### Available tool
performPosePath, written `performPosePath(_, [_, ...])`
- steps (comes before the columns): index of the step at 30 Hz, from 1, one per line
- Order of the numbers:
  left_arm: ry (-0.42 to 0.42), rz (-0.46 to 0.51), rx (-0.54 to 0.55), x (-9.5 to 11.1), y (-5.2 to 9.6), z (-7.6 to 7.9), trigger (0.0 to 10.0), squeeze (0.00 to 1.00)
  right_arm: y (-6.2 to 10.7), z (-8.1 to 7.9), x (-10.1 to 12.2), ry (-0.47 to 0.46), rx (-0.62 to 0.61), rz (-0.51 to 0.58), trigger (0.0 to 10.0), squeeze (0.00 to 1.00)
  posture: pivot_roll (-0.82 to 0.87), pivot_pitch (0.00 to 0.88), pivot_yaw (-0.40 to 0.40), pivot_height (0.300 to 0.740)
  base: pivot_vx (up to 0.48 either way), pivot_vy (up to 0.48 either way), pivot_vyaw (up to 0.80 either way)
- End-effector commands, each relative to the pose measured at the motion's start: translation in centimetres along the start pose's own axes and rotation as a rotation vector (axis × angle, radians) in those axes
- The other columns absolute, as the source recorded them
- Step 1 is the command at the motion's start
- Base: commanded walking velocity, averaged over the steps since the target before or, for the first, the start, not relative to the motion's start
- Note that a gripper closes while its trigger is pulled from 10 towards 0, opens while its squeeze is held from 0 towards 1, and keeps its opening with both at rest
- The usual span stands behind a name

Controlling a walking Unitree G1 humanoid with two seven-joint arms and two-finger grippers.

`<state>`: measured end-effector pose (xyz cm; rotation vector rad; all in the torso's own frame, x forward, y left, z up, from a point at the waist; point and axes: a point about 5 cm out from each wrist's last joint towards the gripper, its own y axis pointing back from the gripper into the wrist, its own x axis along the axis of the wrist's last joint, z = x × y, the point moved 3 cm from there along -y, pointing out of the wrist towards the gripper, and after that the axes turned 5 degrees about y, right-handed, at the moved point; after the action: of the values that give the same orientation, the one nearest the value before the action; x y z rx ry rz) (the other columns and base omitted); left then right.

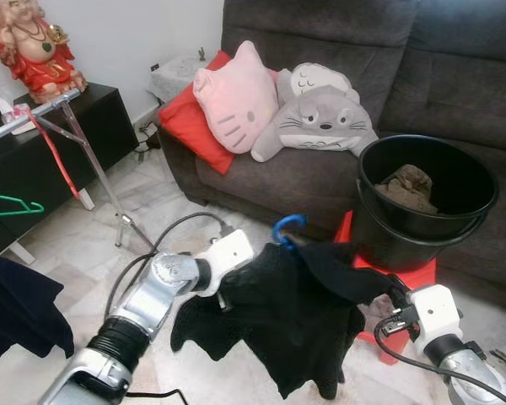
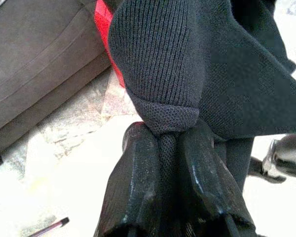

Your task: Hang hanger

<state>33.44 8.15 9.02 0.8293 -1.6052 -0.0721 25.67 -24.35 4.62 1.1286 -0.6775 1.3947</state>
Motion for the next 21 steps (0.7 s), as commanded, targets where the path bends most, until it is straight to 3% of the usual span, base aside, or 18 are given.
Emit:
performPosePath(1, [0.005,0.037,-0.011,0.3,1.2,-0.8,10.0,0.00,0.0,0.6,0.1,0.012,-0.010,0.000,0.0,0.00,-0.21,0.010,0.067,0.740,0.000,0.000,0.00])
performPosePath(4, [0.014,0.066,-0.037,0.4,2.2,-1.1,10.0,0.00,0.1,0.8,0.0,0.017,-0.011,-0.006,0.0,0.00,-0.21,0.012,0.064,0.740,0.000,0.000,0.00])
performPosePath(6, [0.012,0.111,-0.080,0.4,3.9,-1.7,10.0,0.00,0.2,1.2,-0.3,0.033,-0.017,-0.026,0.0,0.00,-0.20,0.012,0.063,0.740,0.000,0.000,0.00])
performPosePath(8, [0.015,0.122,-0.100,0.4,4.7,-1.9,10.0,0.00,0.2,1.4,-0.4,0.035,-0.019,-0.031,0.0,0.00,-0.20,0.013,0.063,0.740,0.000,0.000,0.00])
performPosePath(10, [-0.023,0.059,-0.178,-0.9,6.3,-1.9,10.0,0.00,0.2,1.5,-0.5,0.039,-0.018,-0.033,0.0,0.00,-0.20,0.013,0.058,0.740,0.000,0.000,0.00])
performPosePath(15, [-0.067,-0.057,-0.312,-2.7,7.8,-0.8,10.0,0.00,0.1,1.6,-0.4,0.043,-0.014,-0.034,0.0,0.00,-0.19,0.012,0.054,0.740,0.000,0.000,0.00])
performPosePath(18, [-0.086,-0.088,-0.352,-3.2,7.8,-0.2,10.0,0.00,0.0,1.6,-0.4,0.045,-0.005,-0.035,0.0,0.00,-0.19,0.013,0.053,0.740,0.000,0.000,0.00])
performPosePath(21, [-0.067,-0.044,-0.374,-2.8,7.8,0.1,10.0,0.00,0.0,1.6,-0.5,0.046,-0.002,-0.037,0.0,0.00,-0.20,0.013,0.049,0.740,0.000,0.000,0.00])
